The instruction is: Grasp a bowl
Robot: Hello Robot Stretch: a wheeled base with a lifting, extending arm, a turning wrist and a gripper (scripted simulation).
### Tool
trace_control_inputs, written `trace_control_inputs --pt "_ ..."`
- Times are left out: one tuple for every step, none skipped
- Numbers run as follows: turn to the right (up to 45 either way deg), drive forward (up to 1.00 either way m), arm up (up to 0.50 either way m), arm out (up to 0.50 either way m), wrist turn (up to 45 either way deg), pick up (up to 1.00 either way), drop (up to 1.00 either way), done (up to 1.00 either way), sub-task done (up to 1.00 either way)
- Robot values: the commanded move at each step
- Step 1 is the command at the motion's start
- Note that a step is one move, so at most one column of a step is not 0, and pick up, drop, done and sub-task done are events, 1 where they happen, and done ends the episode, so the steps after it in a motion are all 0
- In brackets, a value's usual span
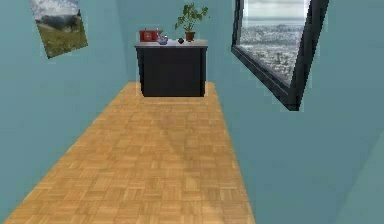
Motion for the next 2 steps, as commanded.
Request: trace_control_inputs --pt "0.0 0.00 0.00 0.00 45.0 0.00 0.00 0.00 0.00" --pt "0.0 0.00 0.00 0.00 45.0 0.00 0.00 0.00 0.00"
